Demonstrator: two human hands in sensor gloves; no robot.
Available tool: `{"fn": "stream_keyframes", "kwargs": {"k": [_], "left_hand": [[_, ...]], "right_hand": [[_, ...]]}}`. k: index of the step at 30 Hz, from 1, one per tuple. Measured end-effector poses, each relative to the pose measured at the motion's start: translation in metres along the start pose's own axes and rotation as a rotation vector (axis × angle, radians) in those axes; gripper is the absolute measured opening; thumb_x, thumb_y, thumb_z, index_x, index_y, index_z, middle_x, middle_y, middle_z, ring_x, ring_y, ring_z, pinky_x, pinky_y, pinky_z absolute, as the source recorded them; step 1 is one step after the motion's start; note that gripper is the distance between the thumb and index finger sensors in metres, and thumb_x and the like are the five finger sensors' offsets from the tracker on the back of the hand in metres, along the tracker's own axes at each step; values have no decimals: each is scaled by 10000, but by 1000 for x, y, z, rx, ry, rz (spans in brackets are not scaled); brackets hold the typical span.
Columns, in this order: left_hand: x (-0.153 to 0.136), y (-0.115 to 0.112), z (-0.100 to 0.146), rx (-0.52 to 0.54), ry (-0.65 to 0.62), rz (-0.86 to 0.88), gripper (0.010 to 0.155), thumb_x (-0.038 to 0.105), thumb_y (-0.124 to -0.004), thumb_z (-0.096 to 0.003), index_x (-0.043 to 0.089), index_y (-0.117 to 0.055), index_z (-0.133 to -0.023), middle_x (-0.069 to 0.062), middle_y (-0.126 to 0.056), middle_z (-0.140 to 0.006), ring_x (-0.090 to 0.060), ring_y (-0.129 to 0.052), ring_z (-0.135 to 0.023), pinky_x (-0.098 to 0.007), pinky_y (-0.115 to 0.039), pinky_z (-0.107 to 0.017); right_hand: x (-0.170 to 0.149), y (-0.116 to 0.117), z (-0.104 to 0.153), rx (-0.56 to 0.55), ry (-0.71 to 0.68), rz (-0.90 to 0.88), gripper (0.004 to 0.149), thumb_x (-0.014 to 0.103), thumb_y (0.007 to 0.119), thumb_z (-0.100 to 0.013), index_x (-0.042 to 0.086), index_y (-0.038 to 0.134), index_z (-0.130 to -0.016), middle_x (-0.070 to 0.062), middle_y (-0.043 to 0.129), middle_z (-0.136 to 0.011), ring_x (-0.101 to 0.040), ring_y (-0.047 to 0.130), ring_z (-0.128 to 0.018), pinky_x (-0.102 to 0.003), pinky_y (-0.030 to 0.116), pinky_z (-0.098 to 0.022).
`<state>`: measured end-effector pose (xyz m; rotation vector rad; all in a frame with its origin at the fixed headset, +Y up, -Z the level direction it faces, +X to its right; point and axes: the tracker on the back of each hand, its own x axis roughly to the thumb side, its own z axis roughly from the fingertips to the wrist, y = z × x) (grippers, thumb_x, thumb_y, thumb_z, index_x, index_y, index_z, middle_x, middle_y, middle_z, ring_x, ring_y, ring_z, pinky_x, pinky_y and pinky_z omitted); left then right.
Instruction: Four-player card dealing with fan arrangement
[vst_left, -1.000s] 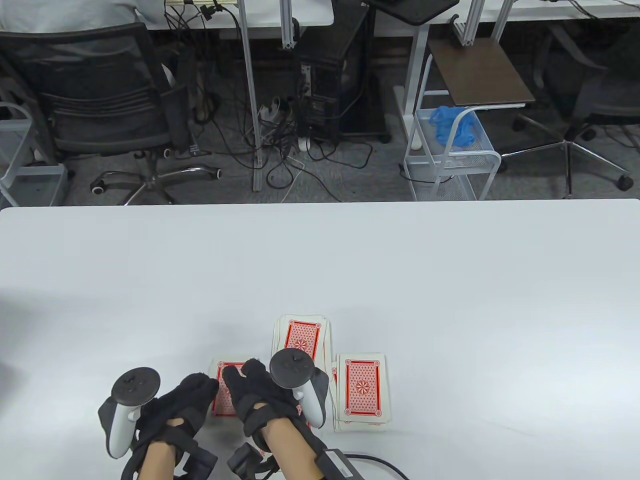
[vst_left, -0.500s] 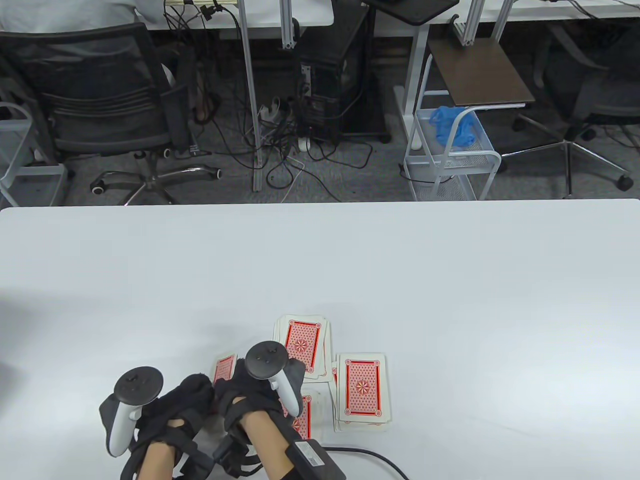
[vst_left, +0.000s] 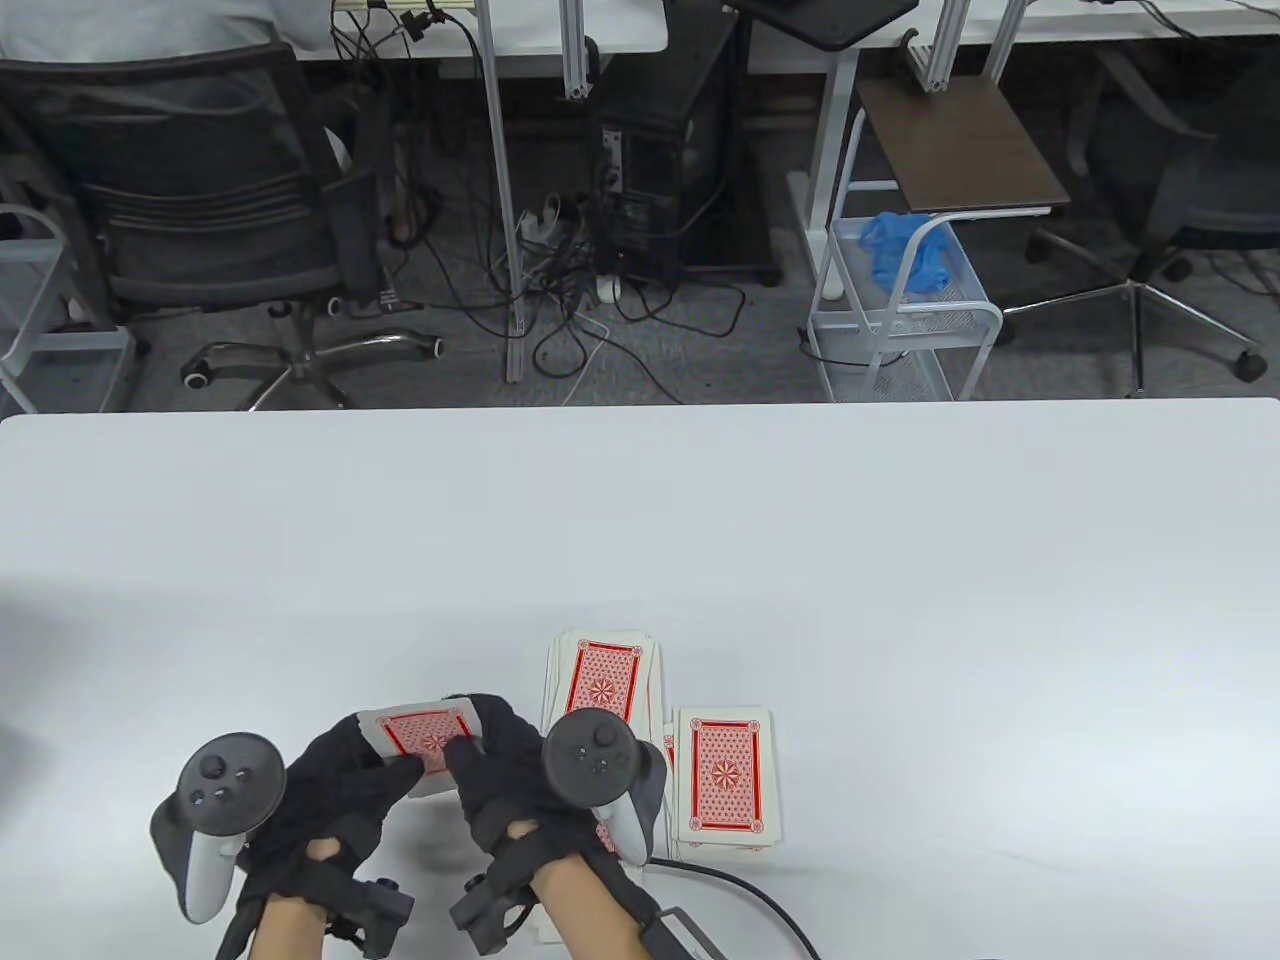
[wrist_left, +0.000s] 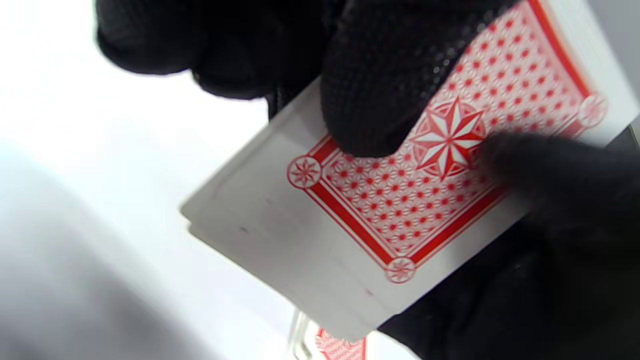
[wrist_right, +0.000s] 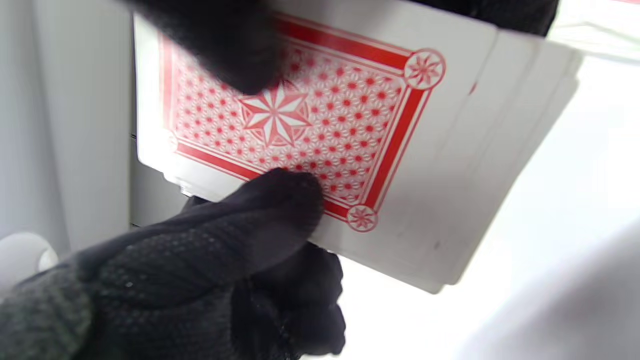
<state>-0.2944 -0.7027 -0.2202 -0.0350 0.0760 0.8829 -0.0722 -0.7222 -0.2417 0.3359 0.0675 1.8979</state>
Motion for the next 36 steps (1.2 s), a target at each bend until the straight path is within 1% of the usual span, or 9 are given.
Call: {"fn": "stream_keyframes", "kwargs": {"k": [1,4,11,16,19,24,28,32,36], "left_hand": [[2,-1,1,9,-10,-13,424,325,-983,-403,288,-883,-814,21,-985,-806,-282,-963,-573,-440,-883,-442],[1,-6,1,1,-10,-53,430,306,-977,-411,302,-871,-827,41,-978,-833,-236,-1009,-457,-387,-920,-324],[-33,-29,-8,-103,79,-75,432,275,-934,-444,300,-861,-869,24,-975,-878,-272,-1053,-520,-407,-951,-365],[-21,-24,-8,-71,60,-65,424,273,-929,-449,293,-864,-867,8,-977,-879,-269,-1068,-523,-408,-960,-361],[-29,-37,-10,-217,132,-35,464,290,-891,-480,248,-829,-938,-51,-935,-959,-329,-1059,-645,-462,-948,-446],[-35,-31,-9,-203,113,154,488,347,-863,-506,228,-812,-976,-90,-916,-999,-383,-1049,-686,-494,-936,-472],[-41,-39,-10,-229,165,90,432,333,-856,-506,247,-816,-928,-75,-921,-981,-382,-1049,-706,-500,-936,-492],[-35,-27,-8,-104,80,141,419,300,-876,-485,231,-844,-897,-75,-942,-958,-394,-1061,-690,-506,-941,-492],[-14,-7,2,82,-106,182,420,294,-869,-481,254,-829,-897,-46,-917,-981,-387,-1037,-742,-510,-921,-544]], "right_hand": [[-2,0,3,1,5,-24,649,583,650,-614,94,712,-1035,-182,830,-1000,-519,779,-879,-743,581,-639],[-8,3,7,-50,74,-126,746,666,566,-607,65,728,-1020,-215,825,-996,-556,740,-899,-757,511,-661],[-36,19,7,33,235,-78,652,557,595,-646,42,706,-1031,-257,786,-1029,-572,700,-933,-735,498,-675],[-23,8,3,-38,153,-119,761,668,572,-604,51,733,-1021,-240,807,-1022,-577,715,-929,-752,513,-667],[-35,13,4,-47,257,-25,576,530,661,-623,70,804,-939,-218,868,-959,-543,786,-880,-727,571,-650],[-29,13,1,25,193,-143,576,506,612,-650,58,768,-978,-232,818,-1005,-544,742,-906,-724,542,-664],[-40,19,4,63,241,-110,646,552,589,-644,38,746,-1002,-270,803,-1018,-582,708,-923,-738,514,-670],[-21,4,-1,86,145,-140,722,547,581,-658,0,598,-1129,-362,585,-1141,-654,509,-993,-760,410,-680],[6,-38,4,-129,150,110,690,525,606,-639,-28,708,-1039,-316,785,-974,-602,763,-809,-715,654,-552]]}}
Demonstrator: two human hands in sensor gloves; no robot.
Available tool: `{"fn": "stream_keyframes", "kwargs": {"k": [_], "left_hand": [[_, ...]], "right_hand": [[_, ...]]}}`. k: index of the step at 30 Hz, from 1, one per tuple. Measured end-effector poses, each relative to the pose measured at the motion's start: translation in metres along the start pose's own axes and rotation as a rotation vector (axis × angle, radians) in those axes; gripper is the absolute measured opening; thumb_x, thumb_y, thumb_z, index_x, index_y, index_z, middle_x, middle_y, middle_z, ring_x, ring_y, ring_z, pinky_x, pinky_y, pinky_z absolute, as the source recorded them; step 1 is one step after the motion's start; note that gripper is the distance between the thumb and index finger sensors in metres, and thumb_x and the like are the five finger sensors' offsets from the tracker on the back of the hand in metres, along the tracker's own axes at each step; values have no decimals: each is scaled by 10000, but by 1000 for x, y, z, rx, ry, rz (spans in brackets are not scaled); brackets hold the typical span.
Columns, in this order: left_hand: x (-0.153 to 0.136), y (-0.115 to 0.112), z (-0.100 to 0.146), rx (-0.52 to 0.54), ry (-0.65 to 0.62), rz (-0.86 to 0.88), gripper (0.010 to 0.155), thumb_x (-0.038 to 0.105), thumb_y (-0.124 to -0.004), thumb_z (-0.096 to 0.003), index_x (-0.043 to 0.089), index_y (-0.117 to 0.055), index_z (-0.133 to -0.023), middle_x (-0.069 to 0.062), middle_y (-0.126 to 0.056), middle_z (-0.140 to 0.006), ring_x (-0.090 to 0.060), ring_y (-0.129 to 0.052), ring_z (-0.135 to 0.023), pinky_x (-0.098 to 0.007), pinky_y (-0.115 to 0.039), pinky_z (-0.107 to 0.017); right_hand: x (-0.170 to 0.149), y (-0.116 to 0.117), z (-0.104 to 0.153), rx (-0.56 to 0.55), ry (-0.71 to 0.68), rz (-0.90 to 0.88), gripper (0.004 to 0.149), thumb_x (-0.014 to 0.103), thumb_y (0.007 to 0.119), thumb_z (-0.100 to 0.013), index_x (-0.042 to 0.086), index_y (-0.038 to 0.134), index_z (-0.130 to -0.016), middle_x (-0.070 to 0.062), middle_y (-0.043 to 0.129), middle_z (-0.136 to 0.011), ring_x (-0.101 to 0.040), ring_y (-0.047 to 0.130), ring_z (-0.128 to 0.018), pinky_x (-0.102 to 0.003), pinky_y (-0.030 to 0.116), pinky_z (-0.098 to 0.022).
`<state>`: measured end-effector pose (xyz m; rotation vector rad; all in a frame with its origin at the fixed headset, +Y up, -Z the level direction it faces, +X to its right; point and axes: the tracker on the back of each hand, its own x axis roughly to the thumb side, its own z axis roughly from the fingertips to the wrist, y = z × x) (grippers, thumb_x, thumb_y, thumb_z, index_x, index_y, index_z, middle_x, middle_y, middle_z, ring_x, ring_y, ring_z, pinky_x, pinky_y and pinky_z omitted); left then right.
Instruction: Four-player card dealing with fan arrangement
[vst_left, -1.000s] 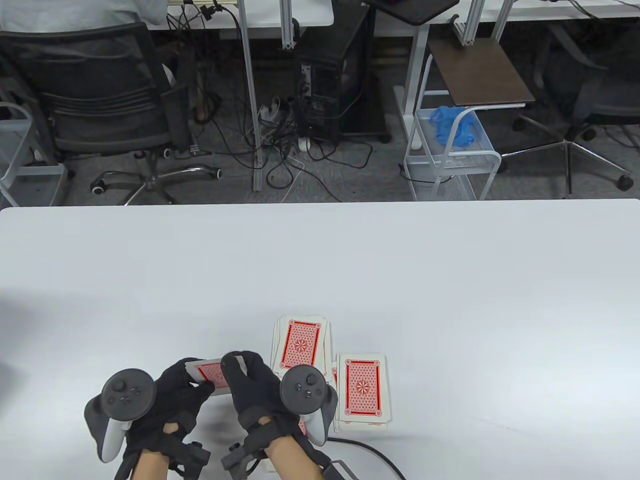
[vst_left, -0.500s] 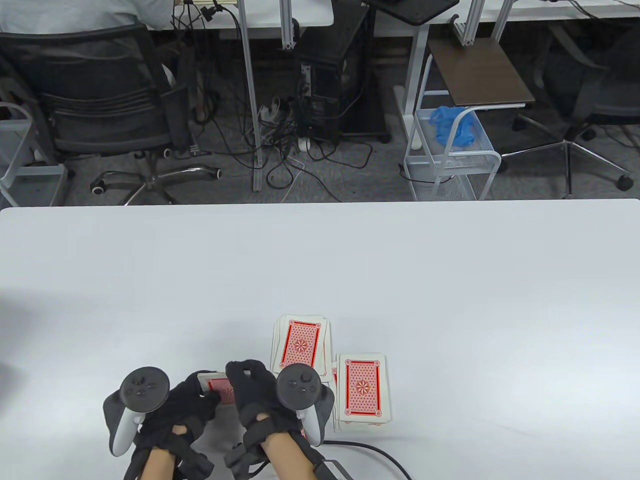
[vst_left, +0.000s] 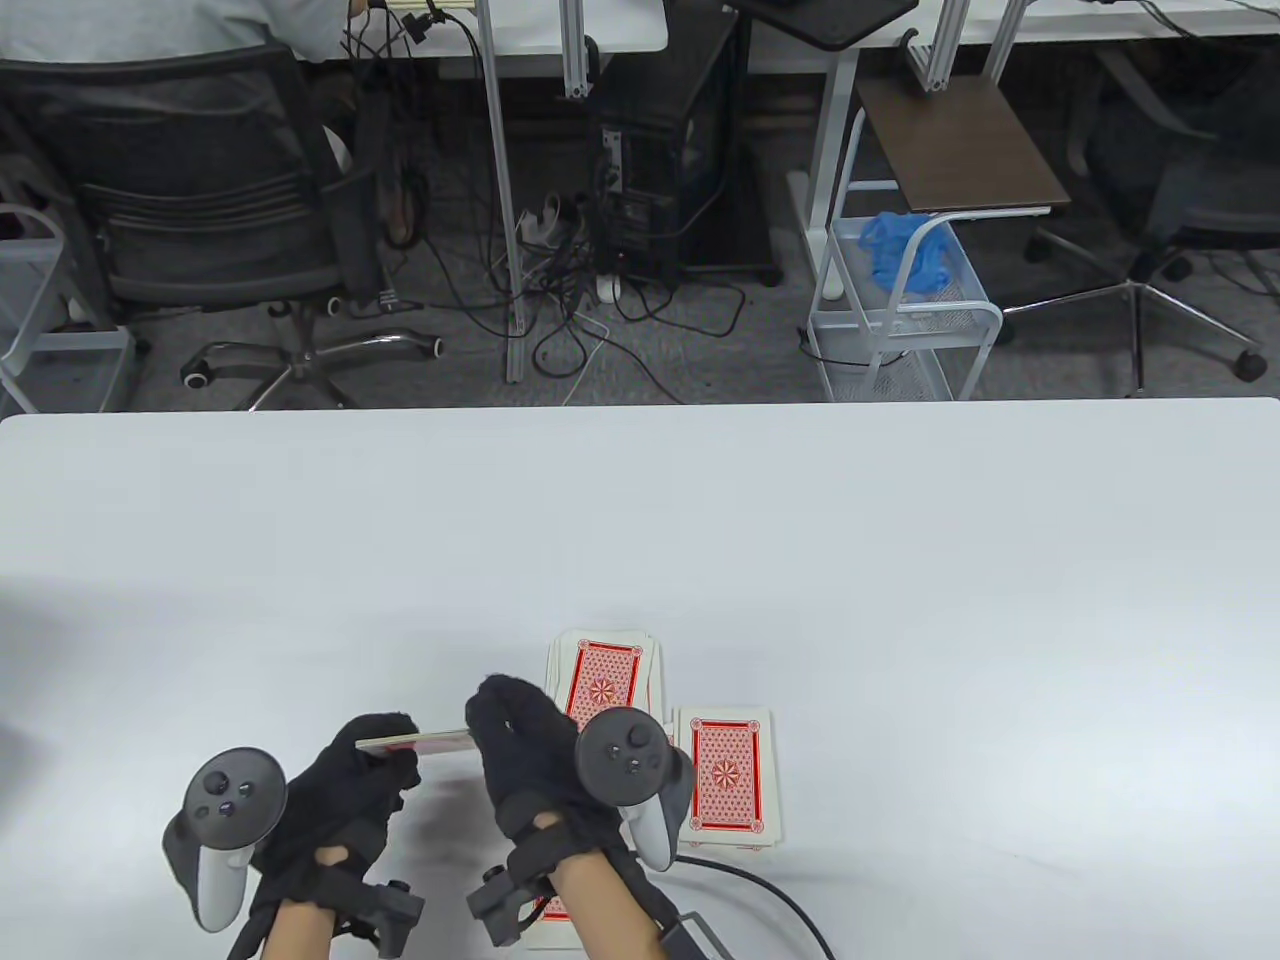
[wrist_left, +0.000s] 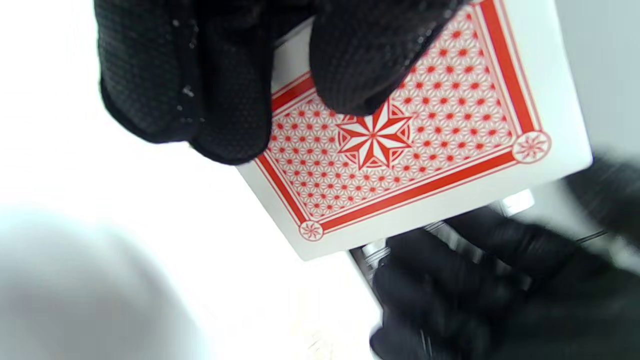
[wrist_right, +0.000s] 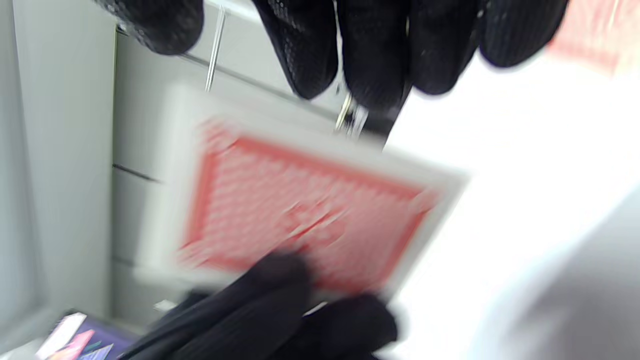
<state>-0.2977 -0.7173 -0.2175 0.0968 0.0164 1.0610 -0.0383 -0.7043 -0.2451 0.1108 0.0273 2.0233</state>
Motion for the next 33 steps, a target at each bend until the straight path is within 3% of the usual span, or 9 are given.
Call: {"fn": "stream_keyframes", "kwargs": {"k": [5,7,9,14,20,22,26,29,33], "left_hand": [[32,-12,6,28,-266,-109,423,291,-881,-461,283,-836,-881,-8,-907,-998,-362,-1025,-804,-518,-896,-607],[40,-22,8,2,-322,-202,425,312,-890,-454,306,-840,-876,17,-899,-1009,-323,-1039,-826,-509,-893,-630],[46,-35,9,-18,-341,-238,458,298,-905,-447,301,-830,-899,-11,-844,-1077,-308,-1004,-911,-541,-858,-657],[35,-37,7,39,-153,-28,553,250,-802,-496,221,-716,-1041,-121,-777,-1114,-320,-1030,-875,-539,-888,-618],[13,-70,4,-546,70,711,855,602,-782,-525,110,-517,-1171,-256,-710,-1156,-499,-899,-966,-652,-811,-615],[15,-78,5,-637,76,660,799,545,-812,-538,129,-538,-1162,-235,-730,-1148,-483,-900,-977,-631,-830,-617],[23,-73,4,-469,55,531,506,340,-827,-518,128,-834,-977,-120,-1020,-904,-349,-1123,-756,-502,-986,-485],[31,-66,6,-383,14,225,493,336,-835,-503,136,-865,-953,-112,-1043,-875,-348,-1139,-722,-497,-997,-451],[45,-73,9,-373,-67,-90,492,343,-837,-491,153,-875,-943,-96,-1054,-867,-339,-1145,-712,-493,-996,-442]], "right_hand": [[-15,-15,4,459,143,-133,796,633,519,-640,-27,831,-956,-222,941,-810,-481,957,-639,-626,807,-436],[-22,-16,9,532,216,-271,708,580,623,-649,-28,811,-959,-213,928,-806,-469,952,-636,-622,801,-439],[-31,-21,13,410,244,-290,459,435,714,-634,59,834,-869,-100,955,-701,-365,990,-561,-564,838,-400],[-41,-40,5,214,1,-345,392,366,721,-610,81,812,-864,-89,933,-711,-353,968,-599,-567,821,-443],[-34,-47,4,270,-142,-247,377,347,725,-589,154,802,-903,-127,831,-888,-482,767,-876,-702,647,-609],[-32,-45,5,293,-163,-242,376,345,730,-582,161,813,-899,-202,716,-992,-546,656,-935,-738,590,-623],[-27,-52,9,203,-87,-25,465,380,753,-602,96,751,-970,-340,615,-1063,-645,585,-929,-782,537,-614],[-10,-67,17,-177,-340,448,746,489,690,-599,11,485,-1135,-329,549,-1125,-637,595,-936,-770,561,-609],[3,-75,23,-179,-510,456,716,492,623,-597,104,467,-1179,-222,536,-1201,-630,525,-1002,-790,488,-644]]}}
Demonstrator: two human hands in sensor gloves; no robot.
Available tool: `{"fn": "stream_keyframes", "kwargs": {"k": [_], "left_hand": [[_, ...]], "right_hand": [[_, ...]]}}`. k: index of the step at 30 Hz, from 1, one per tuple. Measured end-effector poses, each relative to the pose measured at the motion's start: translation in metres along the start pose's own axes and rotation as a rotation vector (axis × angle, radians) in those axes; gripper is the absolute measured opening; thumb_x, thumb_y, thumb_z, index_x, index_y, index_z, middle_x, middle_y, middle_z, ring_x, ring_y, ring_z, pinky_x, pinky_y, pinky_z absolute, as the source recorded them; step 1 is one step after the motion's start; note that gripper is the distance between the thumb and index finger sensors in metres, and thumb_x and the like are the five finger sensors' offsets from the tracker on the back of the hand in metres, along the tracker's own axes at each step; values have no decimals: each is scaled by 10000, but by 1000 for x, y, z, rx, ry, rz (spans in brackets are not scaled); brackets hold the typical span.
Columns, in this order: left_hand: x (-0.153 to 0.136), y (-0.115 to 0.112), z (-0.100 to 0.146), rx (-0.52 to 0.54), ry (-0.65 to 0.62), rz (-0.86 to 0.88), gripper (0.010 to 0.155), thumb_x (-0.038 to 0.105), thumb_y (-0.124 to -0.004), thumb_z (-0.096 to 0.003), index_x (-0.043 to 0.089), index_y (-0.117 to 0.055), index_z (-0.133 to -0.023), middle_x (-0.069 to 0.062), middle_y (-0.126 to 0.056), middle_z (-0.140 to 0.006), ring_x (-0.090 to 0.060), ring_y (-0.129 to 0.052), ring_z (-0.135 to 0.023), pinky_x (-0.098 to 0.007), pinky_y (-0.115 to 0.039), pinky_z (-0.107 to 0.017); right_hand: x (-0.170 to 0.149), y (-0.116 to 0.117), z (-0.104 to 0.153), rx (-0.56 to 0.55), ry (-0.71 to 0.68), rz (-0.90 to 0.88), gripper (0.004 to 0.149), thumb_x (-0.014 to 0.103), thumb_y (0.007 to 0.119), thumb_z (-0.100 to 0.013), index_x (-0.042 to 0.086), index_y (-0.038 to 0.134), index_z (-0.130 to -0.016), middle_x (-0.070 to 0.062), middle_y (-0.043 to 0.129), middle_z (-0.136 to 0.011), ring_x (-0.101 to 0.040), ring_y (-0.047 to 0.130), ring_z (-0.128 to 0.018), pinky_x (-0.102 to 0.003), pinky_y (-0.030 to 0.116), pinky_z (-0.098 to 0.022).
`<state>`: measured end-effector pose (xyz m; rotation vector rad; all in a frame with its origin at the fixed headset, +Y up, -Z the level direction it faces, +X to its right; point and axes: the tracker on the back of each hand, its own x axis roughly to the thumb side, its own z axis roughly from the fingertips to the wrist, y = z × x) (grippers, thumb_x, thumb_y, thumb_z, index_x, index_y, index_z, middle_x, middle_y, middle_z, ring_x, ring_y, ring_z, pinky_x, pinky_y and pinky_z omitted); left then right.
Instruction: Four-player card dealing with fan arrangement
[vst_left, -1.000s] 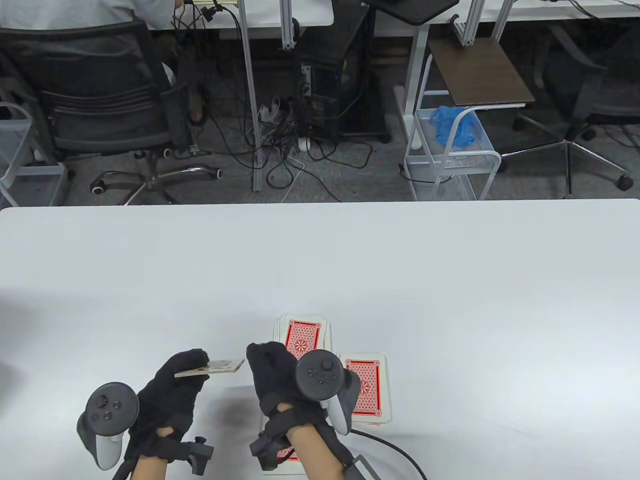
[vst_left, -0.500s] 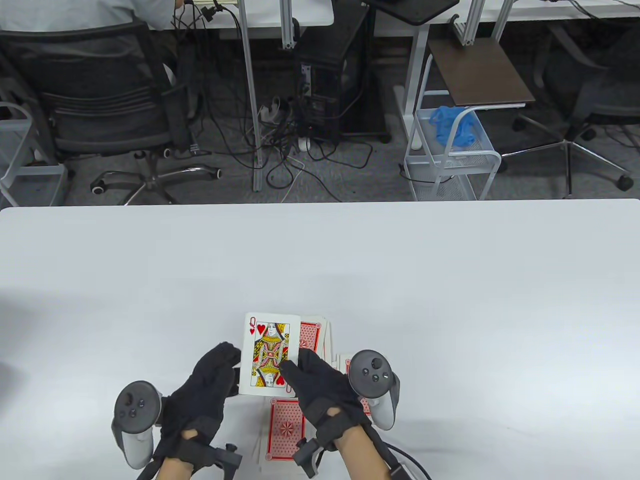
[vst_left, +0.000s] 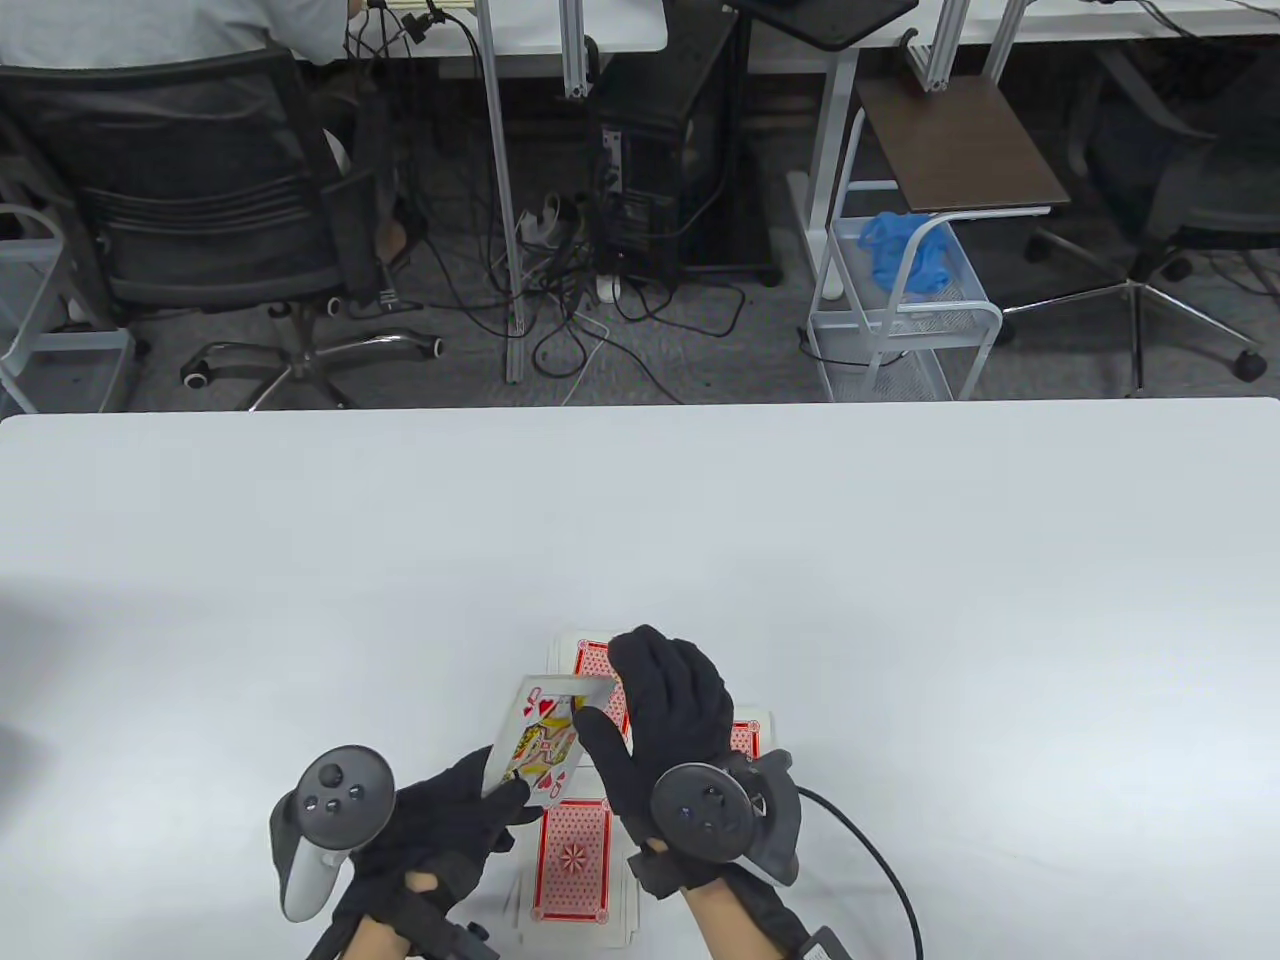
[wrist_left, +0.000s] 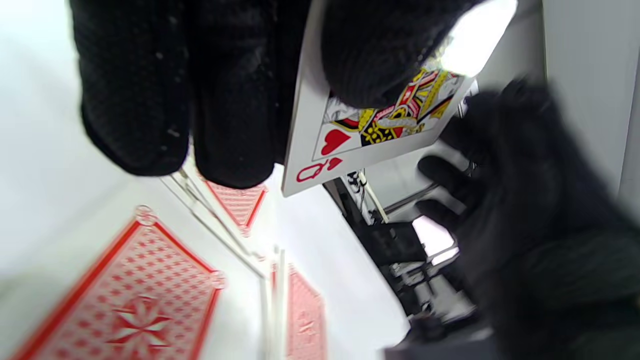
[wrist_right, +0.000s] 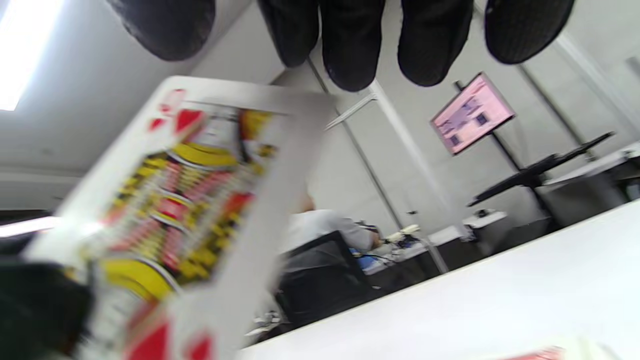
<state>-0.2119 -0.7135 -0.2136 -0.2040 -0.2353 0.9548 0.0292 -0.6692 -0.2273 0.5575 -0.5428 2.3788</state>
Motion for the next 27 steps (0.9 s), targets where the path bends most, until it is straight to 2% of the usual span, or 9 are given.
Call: {"fn": "stream_keyframes", "kwargs": {"k": [2,5,8,10,13,15,19,23,27], "left_hand": [[7,-8,-1,-41,-23,-42,490,339,-842,-487,158,-879,-941,-92,-1054,-869,-344,-1142,-717,-501,-989,-447],[16,-16,-1,-60,-69,-124,487,342,-846,-481,178,-880,-938,-73,-1055,-871,-324,-1142,-727,-495,-989,-455],[16,-18,-1,-64,-70,-80,482,339,-852,-475,177,-888,-928,-69,-1065,-855,-313,-1148,-717,-484,-996,-452],[14,-18,-2,-81,-64,-37,480,330,-856,-475,172,-893,-926,-75,-1064,-856,-323,-1146,-716,-492,-990,-454],[12,-18,-2,-92,-64,-52,478,336,-854,-473,180,-895,-923,-64,-1069,-850,-313,-1147,-717,-490,-989,-457],[11,-17,-2,-93,-58,-21,477,332,-854,-474,173,-898,-921,-71,-1071,-847,-318,-1144,-718,-494,-982,-464],[6,-14,-2,-78,-40,11,476,333,-853,-473,176,-896,-921,-70,-1071,-847,-318,-1144,-719,-498,-982,-462],[3,-15,-3,-97,-25,16,471,334,-853,-473,174,-901,-912,-67,-1081,-831,-308,-1153,-708,-491,-987,-459],[-3,-13,-4,-109,-16,96,469,334,-856,-472,165,-908,-906,-74,-1087,-820,-316,-1153,-699,-492,-989,-453]], "right_hand": [[3,-2,-2,0,-31,-1,700,508,612,-586,115,541,-1160,-225,663,-1146,-605,652,-962,-786,520,-641],[2,-4,-2,-1,-50,42,704,581,586,-560,87,698,-1049,-180,879,-890,-482,904,-734,-704,694,-571],[-6,-3,-1,-5,-28,-5,600,587,629,-539,116,852,-834,-94,962,-667,-392,986,-571,-652,778,-489],[-9,-4,-1,-5,-22,-16,567,588,645,-529,136,880,-780,-72,977,-610,-372,1000,-530,-640,795,-468],[-9,-4,-1,12,-34,-5,515,561,663,-524,160,899,-743,-51,987,-580,-353,1008,-515,-627,806,-464],[-9,-5,-2,19,-38,-11,500,534,664,-524,162,890,-771,-54,984,-613,-354,1004,-543,-625,801,-479],[-11,-8,-1,2,6,38,634,605,639,-520,111,847,-858,-107,961,-695,-411,973,-599,-659,768,-496],[-10,-9,-3,47,26,39,438,506,689,-534,179,910,-723,-41,987,-575,-352,1001,-547,-623,804,-481],[-13,-8,-5,106,19,-96,376,407,708,-545,180,888,-786,-47,975,-646,-344,986,-616,-624,783,-529]]}}
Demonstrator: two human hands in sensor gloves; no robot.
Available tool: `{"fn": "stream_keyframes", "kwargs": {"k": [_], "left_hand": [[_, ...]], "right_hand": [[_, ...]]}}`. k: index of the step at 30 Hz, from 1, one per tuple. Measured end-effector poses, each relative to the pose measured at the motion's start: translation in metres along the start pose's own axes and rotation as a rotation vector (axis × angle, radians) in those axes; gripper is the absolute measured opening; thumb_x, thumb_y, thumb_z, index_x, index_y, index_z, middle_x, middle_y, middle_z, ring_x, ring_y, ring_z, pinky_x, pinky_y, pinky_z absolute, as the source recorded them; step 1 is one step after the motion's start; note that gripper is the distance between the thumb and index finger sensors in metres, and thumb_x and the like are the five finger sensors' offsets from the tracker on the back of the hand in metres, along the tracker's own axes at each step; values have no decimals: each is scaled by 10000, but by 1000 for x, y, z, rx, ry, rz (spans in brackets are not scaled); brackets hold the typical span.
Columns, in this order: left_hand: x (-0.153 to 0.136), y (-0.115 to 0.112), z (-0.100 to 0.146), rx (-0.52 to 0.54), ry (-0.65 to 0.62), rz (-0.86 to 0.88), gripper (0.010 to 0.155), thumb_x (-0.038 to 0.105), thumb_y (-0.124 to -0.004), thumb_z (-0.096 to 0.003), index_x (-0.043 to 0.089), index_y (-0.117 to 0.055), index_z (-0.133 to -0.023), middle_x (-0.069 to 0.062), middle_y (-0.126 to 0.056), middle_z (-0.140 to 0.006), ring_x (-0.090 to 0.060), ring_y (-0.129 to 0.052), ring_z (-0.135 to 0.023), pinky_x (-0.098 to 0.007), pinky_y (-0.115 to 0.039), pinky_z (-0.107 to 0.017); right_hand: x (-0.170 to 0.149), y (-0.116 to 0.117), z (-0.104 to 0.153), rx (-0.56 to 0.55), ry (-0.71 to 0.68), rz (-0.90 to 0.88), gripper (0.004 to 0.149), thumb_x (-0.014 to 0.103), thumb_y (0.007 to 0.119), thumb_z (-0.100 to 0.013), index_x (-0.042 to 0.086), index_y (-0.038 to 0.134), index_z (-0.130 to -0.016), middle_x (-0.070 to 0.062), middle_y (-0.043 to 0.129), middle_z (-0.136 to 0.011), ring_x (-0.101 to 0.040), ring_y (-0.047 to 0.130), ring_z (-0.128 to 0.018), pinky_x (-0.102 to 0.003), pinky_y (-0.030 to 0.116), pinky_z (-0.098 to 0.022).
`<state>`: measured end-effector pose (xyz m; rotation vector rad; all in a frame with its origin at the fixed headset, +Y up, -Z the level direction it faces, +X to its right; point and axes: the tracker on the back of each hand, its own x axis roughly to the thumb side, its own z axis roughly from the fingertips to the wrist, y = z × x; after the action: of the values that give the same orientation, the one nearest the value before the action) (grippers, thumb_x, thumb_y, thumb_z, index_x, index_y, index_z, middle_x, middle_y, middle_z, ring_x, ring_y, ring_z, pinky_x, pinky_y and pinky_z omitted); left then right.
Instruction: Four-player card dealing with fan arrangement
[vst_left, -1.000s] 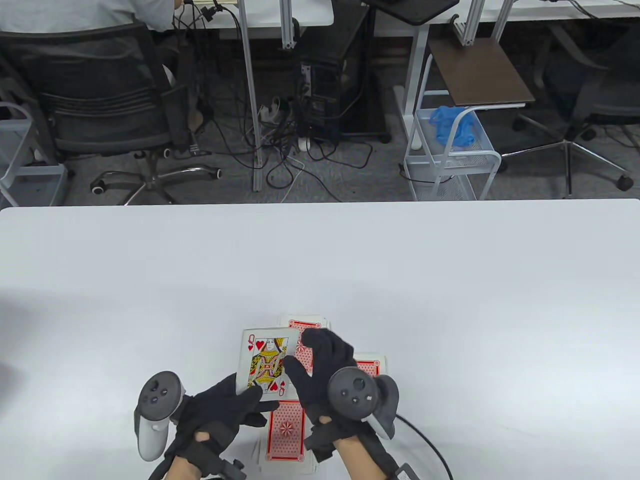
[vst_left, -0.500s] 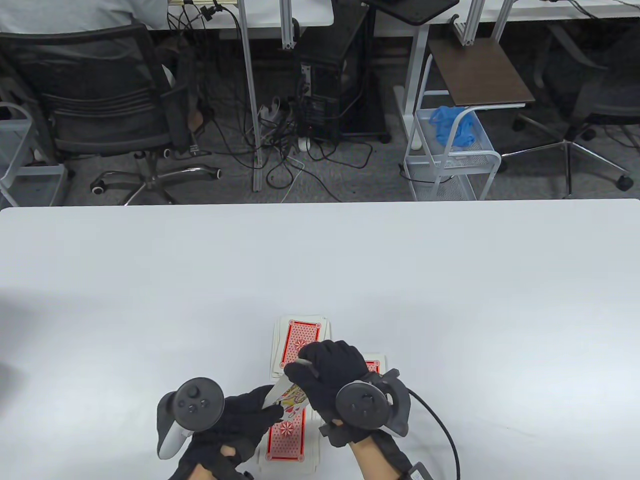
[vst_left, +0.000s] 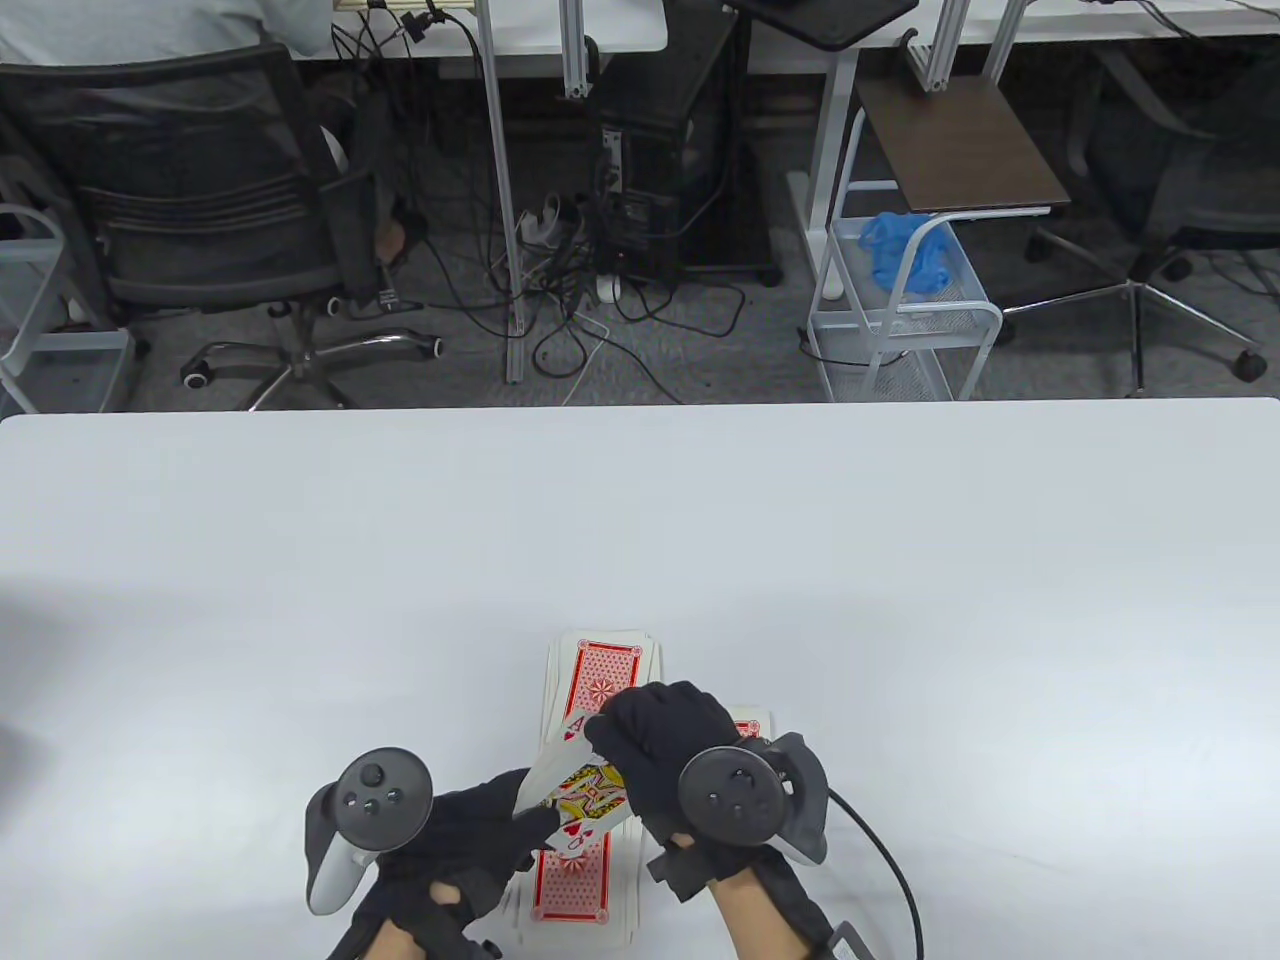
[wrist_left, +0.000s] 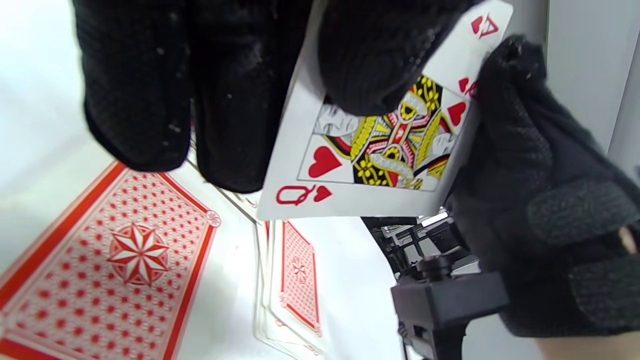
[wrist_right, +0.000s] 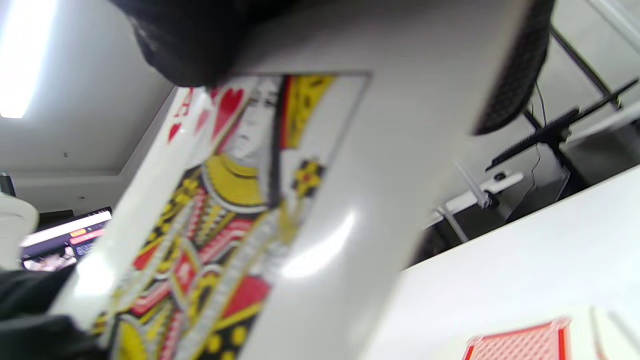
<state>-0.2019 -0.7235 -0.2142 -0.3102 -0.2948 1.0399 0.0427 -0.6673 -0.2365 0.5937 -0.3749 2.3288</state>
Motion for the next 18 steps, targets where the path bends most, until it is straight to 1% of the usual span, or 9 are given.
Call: {"fn": "stream_keyframes", "kwargs": {"k": [3,4,5,6,9,13,15,16,18], "left_hand": [[-1,1,0,5,0,25,469,336,-854,-474,165,-906,-907,-75,-1084,-822,-316,-1156,-694,-489,-992,-450],[0,1,0,7,0,24,471,336,-855,-473,164,-904,-909,-75,-1081,-825,-315,-1155,-695,-490,-991,-450],[0,1,1,10,-2,20,470,337,-855,-473,163,-905,-908,-76,-1083,-822,-314,-1156,-693,-486,-994,-448],[0,1,1,11,-3,20,470,337,-855,-473,165,-906,-907,-73,-1086,-820,-312,-1157,-694,-485,-995,-447],[0,1,1,9,-2,45,470,334,-856,-473,154,-909,-904,-84,-1086,-815,-316,-1160,-682,-482,-998,-442],[-4,3,1,11,-1,111,467,337,-858,-473,165,-908,-904,-72,-1087,-817,-312,-1159,-686,-480,-998,-443],[-5,6,2,24,-4,138,467,339,-858,-472,170,-908,-904,-70,-1085,-819,-308,-1160,-688,-476,-1000,-442],[-6,7,2,29,-6,147,467,340,-858,-472,172,-907,-905,-70,-1087,-818,-308,-1160,-687,-475,-1001,-442],[-7,9,3,31,-10,177,466,335,-861,-471,163,-912,-901,-77,-1088,-813,-316,-1161,-679,-478,-999,-439]], "right_hand": [[-4,1,-1,22,22,-44,413,328,710,-568,149,806,-927,-97,925,-815,-408,932,-735,-663,731,-570],[-5,1,1,17,52,-42,451,356,701,-584,138,775,-972,-139,891,-870,-452,902,-754,-686,709,-572],[-7,1,3,-6,80,-21,552,471,700,-578,112,759,-993,-170,885,-863,-478,895,-740,-698,705,-562],[-8,0,3,-18,102,22,621,560,693,-558,94,779,-959,-154,901,-798,-466,909,-701,-695,718,-546],[-8,-2,2,3,116,96,456,498,709,-551,146,888,-780,-64,967,-612,-377,983,-586,-646,782,-506],[-11,-2,0,25,78,-104,402,408,727,-570,157,846,-861,-74,948,-709,-382,961,-669,-649,757,-550],[-15,-1,3,-17,138,-206,576,487,739,-569,72,786,-965,-169,913,-798,-477,912,-703,-702,711,-547],[-16,-2,3,-17,170,-165,604,512,746,-561,54,791,-951,-164,915,-760,-477,913,-685,-705,711,-541],[-16,-3,2,28,155,-34,499,481,740,-564,104,834,-877,-96,944,-670,-406,958,-627,-670,751,-529]]}}
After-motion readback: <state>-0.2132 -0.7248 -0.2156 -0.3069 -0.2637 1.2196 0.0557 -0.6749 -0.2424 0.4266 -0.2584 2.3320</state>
